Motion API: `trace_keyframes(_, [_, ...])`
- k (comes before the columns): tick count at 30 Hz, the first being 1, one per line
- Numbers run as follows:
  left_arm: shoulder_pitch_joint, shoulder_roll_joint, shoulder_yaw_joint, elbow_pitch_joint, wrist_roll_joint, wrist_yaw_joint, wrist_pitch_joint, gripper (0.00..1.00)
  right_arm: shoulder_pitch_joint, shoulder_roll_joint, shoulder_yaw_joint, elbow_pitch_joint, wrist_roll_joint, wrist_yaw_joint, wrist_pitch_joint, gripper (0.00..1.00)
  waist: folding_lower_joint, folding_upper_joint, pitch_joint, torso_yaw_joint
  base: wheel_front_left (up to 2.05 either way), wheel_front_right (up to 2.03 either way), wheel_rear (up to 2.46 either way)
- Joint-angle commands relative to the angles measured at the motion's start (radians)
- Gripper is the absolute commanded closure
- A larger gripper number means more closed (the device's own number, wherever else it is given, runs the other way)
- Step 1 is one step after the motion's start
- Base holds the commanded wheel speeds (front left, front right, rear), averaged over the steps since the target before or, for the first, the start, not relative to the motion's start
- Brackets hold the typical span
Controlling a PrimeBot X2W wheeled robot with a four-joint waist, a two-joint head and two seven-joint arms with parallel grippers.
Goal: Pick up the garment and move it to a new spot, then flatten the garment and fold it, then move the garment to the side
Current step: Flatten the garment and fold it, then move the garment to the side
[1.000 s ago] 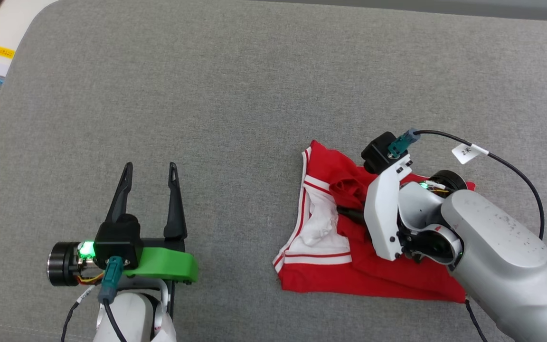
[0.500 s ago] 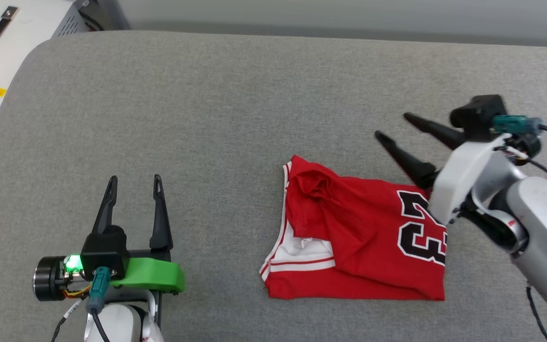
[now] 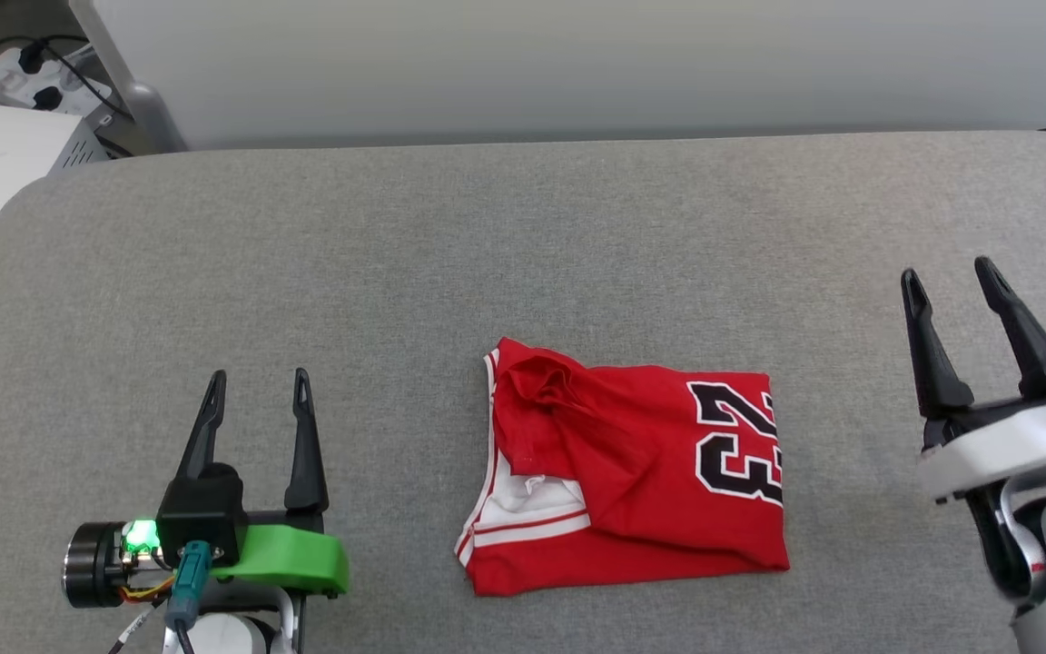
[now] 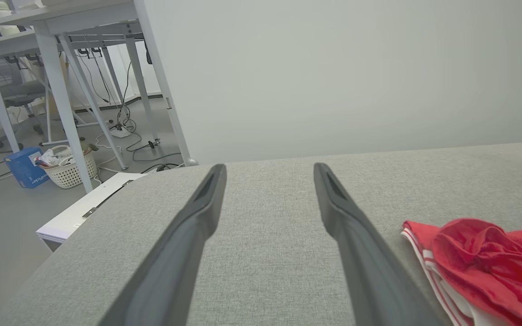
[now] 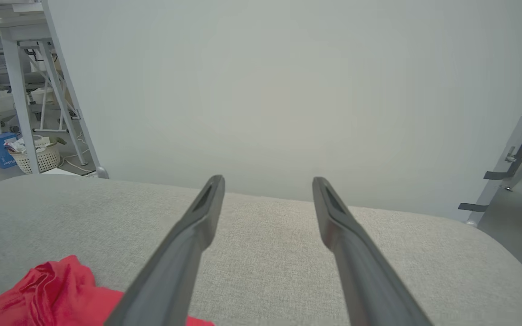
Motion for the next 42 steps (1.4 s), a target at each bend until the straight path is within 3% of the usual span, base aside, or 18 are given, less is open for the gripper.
trace_keyframes(1, [0.022,0.005,0.003,-0.005,0.001,-0.004,-0.006,0.0,0.036,0.024,-0.022,-0.014,-0.02,-0.001,-0.009,0.0,0.0,0.0,-0.014,-0.01,0.0,0.0,0.0])
trace_keyframes(10, [0.066,-0.001,0.001,-0.009,-0.015,-0.015,-0.006,0.0,0.201,0.14,-0.085,-0.074,-0.084,-0.001,-0.023,0.0,0.0,0.0,-0.03,0.001,0.0,0.0,0.0])
trace_keyframes(16, [0.071,-0.006,0.0,-0.006,-0.018,-0.017,-0.006,0.0,0.247,0.157,-0.086,-0.081,-0.107,-0.001,-0.025,0.0,0.0,0.0,-0.027,0.013,0.0,0.0,0.0])
trace_keyframes(21, [0.064,-0.007,0.003,-0.004,-0.016,-0.016,-0.006,0.0,0.208,0.13,-0.085,-0.105,-0.121,-0.001,-0.019,0.0,0.0,0.0,-0.021,0.018,0.0,0.0,0.0])
trace_keyframes(26, [0.047,-0.007,0.002,-0.003,-0.014,-0.018,-0.006,0.0,0.057,0.045,-0.081,-0.167,-0.097,-0.001,0.025,0.0,0.0,0.0,-0.004,0.023,0.0,0.0,0.0])
trace_keyframes(29, [0.032,-0.008,0.001,-0.004,-0.013,-0.021,-0.006,0.0,-0.038,-0.035,-0.043,-0.173,-0.055,-0.001,0.118,0.0,0.0,0.0,0.013,0.029,0.0,0.0,0.0])
trace_keyframes(36, [0.01,-0.013,-0.003,-0.002,-0.01,-0.022,-0.006,0.0,-0.158,-0.211,0.126,-0.15,0.216,-0.001,0.555,0.0,0.0,0.0,0.042,0.048,0.0,0.0,0.0])
trace_keyframes(42, [-0.003,-0.021,-0.012,-0.007,-0.009,-0.02,-0.006,0.0,-0.125,-0.265,0.175,-0.142,0.446,-0.001,0.883,0.0,0.0,0.0,0.078,0.065,0.0,0.0,0.0])
